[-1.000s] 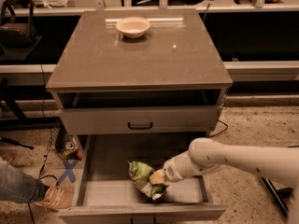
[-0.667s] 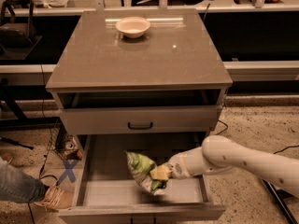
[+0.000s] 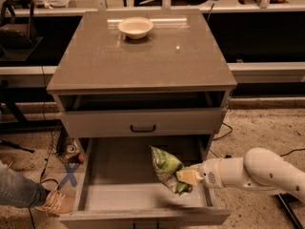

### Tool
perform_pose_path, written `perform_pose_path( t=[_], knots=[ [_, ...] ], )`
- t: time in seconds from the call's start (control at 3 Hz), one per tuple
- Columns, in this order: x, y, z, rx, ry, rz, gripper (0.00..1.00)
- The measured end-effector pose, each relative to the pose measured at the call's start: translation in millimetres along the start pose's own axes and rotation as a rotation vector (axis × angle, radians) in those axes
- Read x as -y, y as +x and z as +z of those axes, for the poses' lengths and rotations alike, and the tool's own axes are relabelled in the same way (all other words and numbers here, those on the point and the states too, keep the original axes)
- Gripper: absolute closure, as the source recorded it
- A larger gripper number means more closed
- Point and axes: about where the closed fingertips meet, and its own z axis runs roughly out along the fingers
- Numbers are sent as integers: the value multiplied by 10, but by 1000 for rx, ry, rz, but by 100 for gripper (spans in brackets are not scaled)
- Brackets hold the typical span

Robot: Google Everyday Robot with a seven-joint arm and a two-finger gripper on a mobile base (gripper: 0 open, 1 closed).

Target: Pick green jalapeno chip bag from middle drawer and place on counter

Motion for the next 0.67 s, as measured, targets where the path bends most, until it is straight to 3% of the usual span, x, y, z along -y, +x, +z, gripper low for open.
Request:
perform_pose_path(
  t=[0.67],
  knots=[
    [-11, -77, -123, 29, 18, -13, 100]
  ],
)
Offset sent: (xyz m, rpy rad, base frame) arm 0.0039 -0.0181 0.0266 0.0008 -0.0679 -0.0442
